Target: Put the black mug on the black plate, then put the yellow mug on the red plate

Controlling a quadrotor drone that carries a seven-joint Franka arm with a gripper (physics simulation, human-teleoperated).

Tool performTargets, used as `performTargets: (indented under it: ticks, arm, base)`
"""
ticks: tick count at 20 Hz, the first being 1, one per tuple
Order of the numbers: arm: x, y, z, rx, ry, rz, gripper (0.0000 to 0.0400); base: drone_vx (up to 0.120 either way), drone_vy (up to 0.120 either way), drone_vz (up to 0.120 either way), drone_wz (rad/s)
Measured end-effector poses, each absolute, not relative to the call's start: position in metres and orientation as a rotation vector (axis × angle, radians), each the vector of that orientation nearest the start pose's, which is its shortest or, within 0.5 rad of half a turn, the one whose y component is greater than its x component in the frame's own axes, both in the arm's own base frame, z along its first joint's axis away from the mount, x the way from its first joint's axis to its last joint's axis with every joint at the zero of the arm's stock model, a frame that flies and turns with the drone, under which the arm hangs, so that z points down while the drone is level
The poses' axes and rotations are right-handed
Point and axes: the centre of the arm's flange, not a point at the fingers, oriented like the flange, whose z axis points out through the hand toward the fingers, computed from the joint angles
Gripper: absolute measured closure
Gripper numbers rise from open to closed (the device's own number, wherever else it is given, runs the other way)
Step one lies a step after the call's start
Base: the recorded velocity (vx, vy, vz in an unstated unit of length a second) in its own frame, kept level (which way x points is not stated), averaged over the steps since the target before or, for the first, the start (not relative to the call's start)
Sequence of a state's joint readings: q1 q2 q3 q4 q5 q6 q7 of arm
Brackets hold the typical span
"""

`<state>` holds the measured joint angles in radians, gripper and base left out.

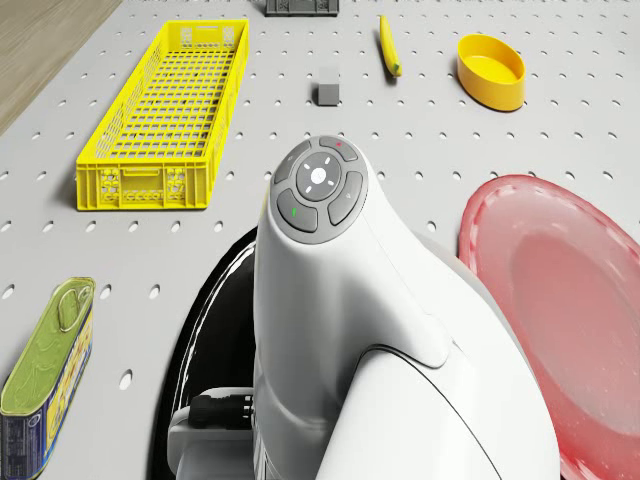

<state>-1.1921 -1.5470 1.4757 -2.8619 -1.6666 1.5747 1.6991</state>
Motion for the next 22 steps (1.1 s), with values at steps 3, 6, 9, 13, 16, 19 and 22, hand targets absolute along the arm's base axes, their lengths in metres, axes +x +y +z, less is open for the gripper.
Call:
performTargets:
  ticks: [3, 6, 9, 13, 16, 19, 22]
  arm:
    - [0.3127, 0.0, 0.4647, 0.001, -0.002, 0.785, 0.029]
    - [0.3128, 0.0, 0.4647, 0.001, -0.002, 0.785, 0.029]
    - [0.3128, 0.0, 0.4647, 0.001, -0.002, 0.785, 0.029]
    - [0.3127, 0.0, 0.4647, 0.001, -0.002, 0.785, 0.029]
    - [0.3127, 0.0, 0.4647, 0.001, -0.002, 0.785, 0.029]
    - [0.3127, 0.0, 0.4647, 0.001, -0.002, 0.785, 0.029]
    - [0.3127, 0.0, 0.4647, 0.001, -0.002, 0.785, 0.029]
  base:
    - [0.12, 0.0, -0.093, 0.0]
    - [0.12, 0.0, -0.12, 0.0]
    - [0.12, 0.0, -0.12, 0.0]
    - [0.12, 0.0, -0.12, 0.0]
    - [0.12, 0.0, -0.067, 0.0]
    - [0.12, 0.0, 0.0, 0.0]
    - [0.12, 0.0, 0.0, 0.0]
